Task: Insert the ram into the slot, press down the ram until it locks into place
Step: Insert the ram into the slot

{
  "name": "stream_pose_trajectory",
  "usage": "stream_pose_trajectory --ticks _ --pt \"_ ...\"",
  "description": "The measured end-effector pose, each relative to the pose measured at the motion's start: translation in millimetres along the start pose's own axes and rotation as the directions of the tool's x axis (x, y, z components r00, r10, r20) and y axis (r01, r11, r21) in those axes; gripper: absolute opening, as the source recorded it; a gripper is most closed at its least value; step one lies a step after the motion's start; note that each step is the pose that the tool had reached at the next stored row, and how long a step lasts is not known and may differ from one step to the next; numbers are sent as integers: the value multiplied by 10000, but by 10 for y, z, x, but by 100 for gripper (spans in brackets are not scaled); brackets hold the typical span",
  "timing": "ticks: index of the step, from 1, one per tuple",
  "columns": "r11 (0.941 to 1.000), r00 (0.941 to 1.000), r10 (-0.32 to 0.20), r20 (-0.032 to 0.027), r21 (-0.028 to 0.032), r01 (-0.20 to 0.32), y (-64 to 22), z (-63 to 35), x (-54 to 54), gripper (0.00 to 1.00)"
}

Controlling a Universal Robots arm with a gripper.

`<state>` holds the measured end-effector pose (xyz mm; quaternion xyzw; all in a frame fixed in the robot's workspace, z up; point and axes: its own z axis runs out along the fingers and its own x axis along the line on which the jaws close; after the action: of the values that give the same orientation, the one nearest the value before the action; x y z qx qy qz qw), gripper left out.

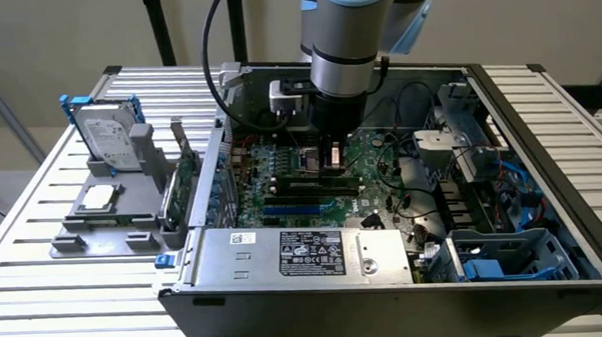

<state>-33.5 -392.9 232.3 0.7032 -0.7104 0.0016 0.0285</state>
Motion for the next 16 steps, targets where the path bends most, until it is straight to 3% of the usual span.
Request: stream_pose_trajectory --ticks 16 --pt "9999 9999 121 5 -5 -121 -1 22 -6 13"
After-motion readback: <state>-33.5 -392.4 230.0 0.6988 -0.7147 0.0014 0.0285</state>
